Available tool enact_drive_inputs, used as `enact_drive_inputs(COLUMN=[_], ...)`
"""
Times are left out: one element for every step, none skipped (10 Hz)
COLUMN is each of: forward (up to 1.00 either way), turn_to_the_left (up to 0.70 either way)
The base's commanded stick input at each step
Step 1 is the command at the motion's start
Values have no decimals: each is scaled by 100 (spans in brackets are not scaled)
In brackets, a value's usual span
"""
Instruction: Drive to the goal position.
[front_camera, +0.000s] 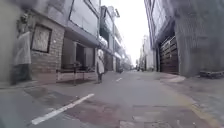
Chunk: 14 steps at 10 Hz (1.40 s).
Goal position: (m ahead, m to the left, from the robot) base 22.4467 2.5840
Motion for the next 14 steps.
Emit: enact_drive_inputs(forward=[100,100,100,100,100,100,100,100,100,100,100,100,100,100], turn_to_the_left=[-40,-40,-40,-40,-40,-40,-40,-40,-40,-6,0,0,0,0])
